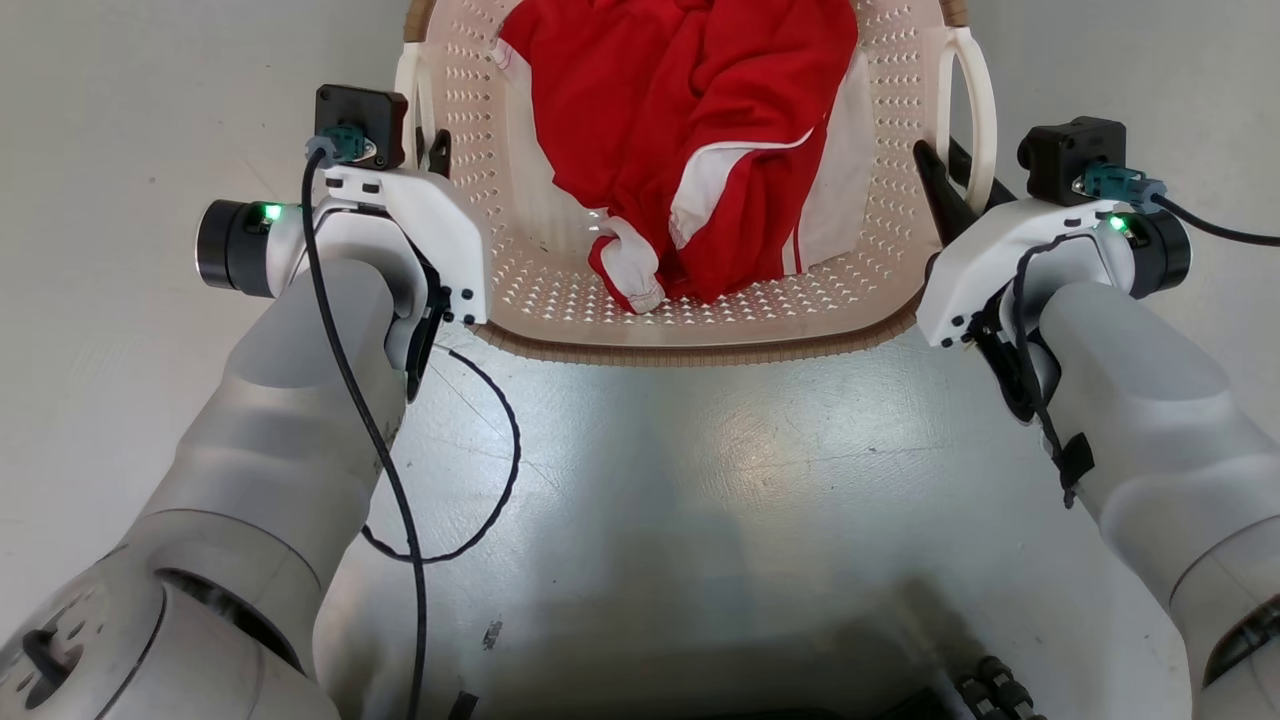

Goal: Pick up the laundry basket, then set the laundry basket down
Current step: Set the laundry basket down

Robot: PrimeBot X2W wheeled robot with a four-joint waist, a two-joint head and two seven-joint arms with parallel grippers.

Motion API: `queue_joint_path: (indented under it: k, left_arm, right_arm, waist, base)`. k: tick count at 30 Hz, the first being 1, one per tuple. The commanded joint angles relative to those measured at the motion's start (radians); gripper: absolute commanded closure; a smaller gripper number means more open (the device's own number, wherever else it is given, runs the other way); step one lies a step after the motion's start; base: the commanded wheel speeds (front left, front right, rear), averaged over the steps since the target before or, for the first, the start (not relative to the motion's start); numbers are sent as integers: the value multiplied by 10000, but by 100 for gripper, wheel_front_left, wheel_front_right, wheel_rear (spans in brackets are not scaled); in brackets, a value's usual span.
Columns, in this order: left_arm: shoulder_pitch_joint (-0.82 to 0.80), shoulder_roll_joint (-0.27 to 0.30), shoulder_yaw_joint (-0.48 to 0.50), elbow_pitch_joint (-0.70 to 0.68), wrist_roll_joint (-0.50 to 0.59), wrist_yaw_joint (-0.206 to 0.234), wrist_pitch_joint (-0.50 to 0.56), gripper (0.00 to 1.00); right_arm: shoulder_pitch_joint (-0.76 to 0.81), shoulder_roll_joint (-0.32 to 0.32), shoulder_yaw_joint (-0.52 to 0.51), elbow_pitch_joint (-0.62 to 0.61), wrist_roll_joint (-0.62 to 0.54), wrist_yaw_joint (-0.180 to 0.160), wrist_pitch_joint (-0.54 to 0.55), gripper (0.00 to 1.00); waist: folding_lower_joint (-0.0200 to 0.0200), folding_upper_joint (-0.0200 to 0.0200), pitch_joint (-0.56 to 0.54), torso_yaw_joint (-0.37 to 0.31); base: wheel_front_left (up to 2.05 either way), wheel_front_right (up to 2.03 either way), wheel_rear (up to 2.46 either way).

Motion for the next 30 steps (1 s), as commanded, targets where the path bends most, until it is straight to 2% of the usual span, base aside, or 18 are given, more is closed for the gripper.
queue_joint_path:
  k: [1, 2, 3, 4, 5, 9, 30]
  left_arm:
    - [-105, 303, -21, -19, 54, 39, 29, 100]
    - [-104, 302, -19, -19, 44, 58, 32, 87]
    - [-105, 301, 13, -19, 6, 90, 30, 62]
    - [-111, 296, 62, -19, -46, 124, 15, 34]
    - [-119, 291, 96, -18, -83, 162, 3, 0]
    - [-160, 295, 128, -18, -118, 309, -105, 0]
    - [55, 307, 154, -18, -321, 315, -239, 0]
  right_arm:
    - [513, 37, 143, -24, -108, 150, -206, 100]
    - [503, 30, 134, -3, -103, 150, -206, 100]
    - [455, 2, 67, -7, -100, 150, -206, 69]
    - [397, -37, -13, -16, -133, 150, -206, 32]
    - [359, -65, -82, -17, -187, 150, -206, 0]
    - [331, -55, -578, -30, -488, 150, -206, 0]
    - [662, 142, -1627, -121, -1434, 150, -206, 0]
  waist:
    - [0, 0, 5, 7]
    - [0, 0, 8, 12]
    - [0, 0, 19, 16]
    - [0, 0, 35, 22]
    - [0, 0, 52, 30]
    - [0, 0, 90, 41]
    - [0, 0, -392, 10]
  base:
    - [0, 0, 0]
    - [0, 0, 0]
    - [0, 0, 0]
    - [0, 0, 0]
    - [0, 0, 0]
    - [0, 0, 0]
    - [0, 0, 0]
